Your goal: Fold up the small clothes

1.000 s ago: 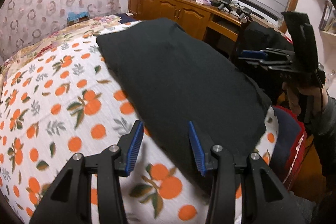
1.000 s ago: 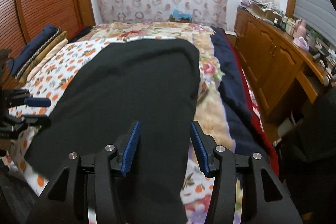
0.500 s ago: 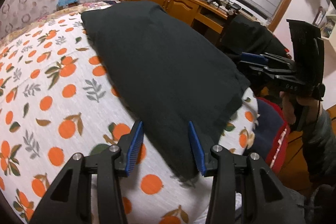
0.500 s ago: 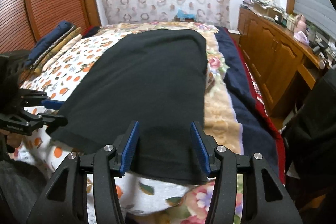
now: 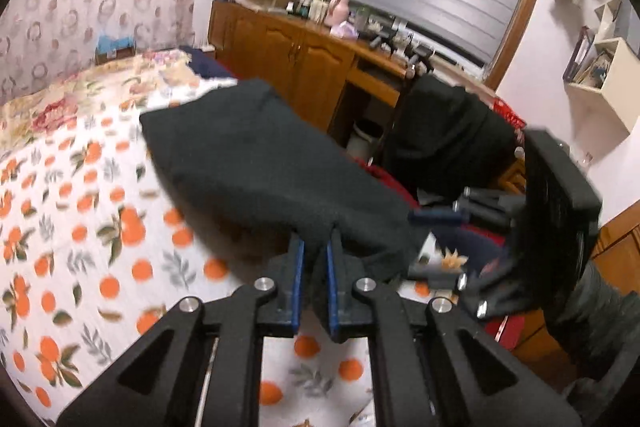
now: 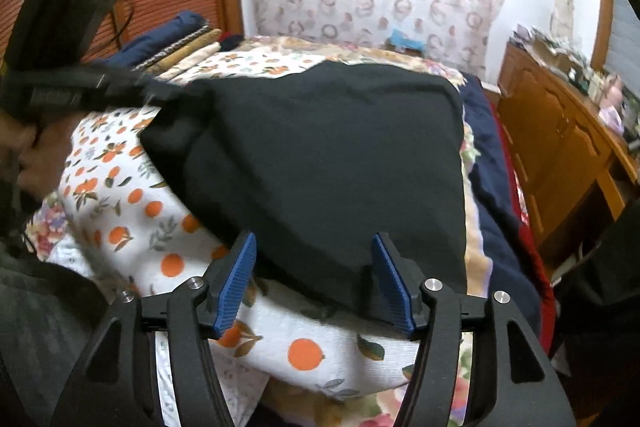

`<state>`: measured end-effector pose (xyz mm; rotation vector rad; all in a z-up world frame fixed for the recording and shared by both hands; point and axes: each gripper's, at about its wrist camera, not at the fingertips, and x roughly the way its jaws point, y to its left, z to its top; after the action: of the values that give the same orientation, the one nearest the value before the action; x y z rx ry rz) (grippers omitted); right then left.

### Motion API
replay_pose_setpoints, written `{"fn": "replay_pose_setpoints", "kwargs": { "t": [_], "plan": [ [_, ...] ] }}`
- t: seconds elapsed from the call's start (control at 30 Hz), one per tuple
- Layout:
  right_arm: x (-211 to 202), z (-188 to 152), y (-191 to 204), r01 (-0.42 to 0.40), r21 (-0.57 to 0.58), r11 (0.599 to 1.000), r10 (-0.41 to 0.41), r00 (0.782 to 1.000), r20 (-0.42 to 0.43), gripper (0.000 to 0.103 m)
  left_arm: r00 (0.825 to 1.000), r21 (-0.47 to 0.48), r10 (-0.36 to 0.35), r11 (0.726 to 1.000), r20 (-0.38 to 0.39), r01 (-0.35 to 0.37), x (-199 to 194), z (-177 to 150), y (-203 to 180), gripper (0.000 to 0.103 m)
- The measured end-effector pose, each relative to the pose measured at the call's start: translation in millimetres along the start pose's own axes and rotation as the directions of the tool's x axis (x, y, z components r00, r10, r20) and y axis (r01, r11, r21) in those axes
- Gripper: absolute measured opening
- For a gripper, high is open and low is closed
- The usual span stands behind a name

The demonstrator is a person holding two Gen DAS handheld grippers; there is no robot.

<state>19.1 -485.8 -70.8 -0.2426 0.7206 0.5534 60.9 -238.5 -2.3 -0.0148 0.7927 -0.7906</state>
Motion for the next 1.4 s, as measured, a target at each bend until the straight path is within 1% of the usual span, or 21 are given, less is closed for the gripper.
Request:
{"fn": "replay_pose_setpoints", "kwargs": {
  "t": [0.1, 0.2, 0.27, 0.3, 0.4, 0.5, 0.57, 0.67, 0.77, 0.83, 0.9, 0.93, 0.97, 1.0, 1.03, 1.07, 1.13, 1.17, 1.23, 1.4],
  "plan": [
    [2, -3, 4, 0.011, -0.034, 0.999, -0.011, 1.000, -0.008, 0.065, 1.000, -0.002, -0.001, 1.000, 0.023, 0.001, -3, 12, 2, 0.006],
    [15, -9, 3, 0.057, -0.069, 0.996, -0.060, 0.998, -0.033, 0.065, 0.999, -0.011, -0.001, 1.000, 0.039, 0.001, -4, 17, 4, 0.006],
    [24, -14, -6, 0.088, -0.068, 0.994, -0.093, 0.994, -0.062, 0.065, 0.999, -0.013, 0.007, 1.000, 0.044, -0.007, -5, 17, 6, 0.006],
    [26, -16, -10, 0.098, -0.066, 0.993, -0.102, 0.993, -0.064, 0.065, 0.999, -0.020, 0.009, 1.000, 0.047, -0.008, -6, 19, 8, 0.006],
    [25, -19, -19, 0.088, -0.039, 0.995, -0.090, 0.994, -0.057, 0.065, 0.999, -0.025, 0.014, 1.000, 0.053, -0.012, -4, 22, 8, 0.006],
    [20, -17, -14, 0.058, -0.036, 0.998, -0.059, 0.998, -0.030, 0.067, 0.998, -0.025, 0.014, 1.000, 0.062, -0.013, -3, 25, 7, 0.006],
    [23, -16, -7, 0.052, -0.052, 0.997, -0.054, 0.998, -0.028, 0.070, 0.998, -0.022, 0.017, 1.000, 0.067, -0.015, -3, 26, 8, 0.006],
    [32, -15, 0, 0.088, -0.092, 0.992, -0.092, 0.995, -0.044, 0.070, 0.997, -0.027, 0.019, 0.999, 0.072, -0.017, -4, 27, 9, 0.006],
    [39, -16, -5, 0.162, -0.115, 0.980, -0.169, 0.984, -0.056, 0.070, 0.997, -0.029, 0.022, 0.999, 0.076, -0.019, -6, 28, 9, 0.006],
    [38, -16, -15, 0.187, -0.096, 0.978, -0.193, 0.980, -0.053, 0.070, 0.996, -0.037, 0.024, 0.999, 0.083, -0.021, -7, 27, 11, 0.006],
    [36, -16, -26, 0.237, -0.078, 0.968, -0.241, 0.969, -0.047, 0.070, 0.996, -0.047, 0.024, 0.999, 0.088, -0.020, -10, 25, 14, 0.006],
    [34, -16, -33, 0.235, -0.058, 0.970, -0.238, 0.970, -0.049, 0.068, 0.996, -0.051, 0.022, 0.999, 0.089, -0.018, -11, 24, 15, 0.006],
    [33, -17, -38, 0.231, -0.051, 0.972, -0.234, 0.971, -0.050, 0.063, 0.996, -0.053, 0.020, 0.998, 0.090, -0.015, -11, 23, 17, 0.006],
    [33, -16, -41, 0.247, -0.052, 0.968, -0.249, 0.967, -0.047, 0.060, 0.996, -0.059, 0.020, 0.998, 0.092, -0.015, -13, 22, 18, 0.006],
    [33, -16, -44, 0.260, -0.050, 0.964, -0.262, 0.964, -0.043, 0.049, 0.995, -0.062, 0.019, 0.998, 0.094, -0.013, -13, 21, 19, 0.006],
    [35, -14, -47, 0.257, -0.044, 0.965, -0.259, 0.965, -0.045, 0.033, 0.995, -0.065, 0.019, 0.998, 0.095, -0.013, -14, 21, 20, 0.006],
    [34, -9, -50, 0.260, -0.042, 0.965, -0.261, 0.965, -0.034, 0.008, 0.995, -0.071, 0.019, 0.997, 0.093, -0.012, -14, 20, 23, 0.006],
    [31, -5, -51, 0.264, -0.052, 0.963, -0.265, 0.964, -0.015, 0.005, 0.995, -0.073, 0.023, 0.997, 0.095, -0.016, -14, 19, 24, 0.006],
    [24, 9, -50, 0.287, -0.071, 0.955, -0.285, 0.958, 0.037, 0.005, 0.994, -0.079, 0.036, 0.997, 0.100, -0.028, -15, 21, 30, 0.006],
    [18, 73, -70, 0.323, -0.092, 0.942, -0.307, 0.939, 0.156, 0.004, 0.989, -0.099, 0.080, 0.993, 0.122, -0.068, -11, 38, 49, 0.006]
  ]
}}
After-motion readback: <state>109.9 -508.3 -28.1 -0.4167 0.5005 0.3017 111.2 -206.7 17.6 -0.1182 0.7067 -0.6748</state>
